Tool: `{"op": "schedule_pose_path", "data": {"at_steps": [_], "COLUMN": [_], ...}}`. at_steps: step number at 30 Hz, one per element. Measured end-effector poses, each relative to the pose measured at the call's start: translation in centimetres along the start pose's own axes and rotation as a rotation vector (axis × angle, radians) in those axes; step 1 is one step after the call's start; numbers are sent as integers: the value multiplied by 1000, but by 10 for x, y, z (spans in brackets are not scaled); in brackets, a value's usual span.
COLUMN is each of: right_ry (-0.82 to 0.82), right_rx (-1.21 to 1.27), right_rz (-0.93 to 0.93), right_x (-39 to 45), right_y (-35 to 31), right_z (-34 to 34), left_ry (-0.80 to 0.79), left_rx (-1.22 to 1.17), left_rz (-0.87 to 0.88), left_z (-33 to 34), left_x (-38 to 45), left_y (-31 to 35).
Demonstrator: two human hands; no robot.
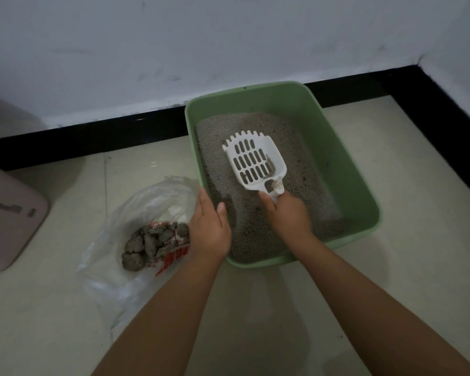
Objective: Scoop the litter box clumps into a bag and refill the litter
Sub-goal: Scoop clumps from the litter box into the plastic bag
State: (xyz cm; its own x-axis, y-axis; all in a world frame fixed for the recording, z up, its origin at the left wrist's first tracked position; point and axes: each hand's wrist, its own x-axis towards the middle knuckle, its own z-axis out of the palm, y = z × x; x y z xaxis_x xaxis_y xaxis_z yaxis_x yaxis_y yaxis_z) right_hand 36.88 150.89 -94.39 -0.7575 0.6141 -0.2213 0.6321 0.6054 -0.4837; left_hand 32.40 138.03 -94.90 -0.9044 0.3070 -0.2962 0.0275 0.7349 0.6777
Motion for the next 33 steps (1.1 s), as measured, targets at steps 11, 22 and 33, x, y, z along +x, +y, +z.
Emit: {"op": "schedule_pose_path", "data": {"at_steps": [11,22,33], "right_ry": [-134,-234,-104], "right_rx": [-204,-659,-804], "right_rz": [-171,-393,-486], "right_x": [-19,-62,-67], "right_y": [-20,-97,-115], "right_z": [-21,6,20], "left_ry": [46,-6,43], "left_rx": [264,299,197], "left_rz": [209,-288,-333], "left_z": [-83,-145,-149], "left_x": [-9,-12,-15], "left_y": [-43,-119,-127]}}
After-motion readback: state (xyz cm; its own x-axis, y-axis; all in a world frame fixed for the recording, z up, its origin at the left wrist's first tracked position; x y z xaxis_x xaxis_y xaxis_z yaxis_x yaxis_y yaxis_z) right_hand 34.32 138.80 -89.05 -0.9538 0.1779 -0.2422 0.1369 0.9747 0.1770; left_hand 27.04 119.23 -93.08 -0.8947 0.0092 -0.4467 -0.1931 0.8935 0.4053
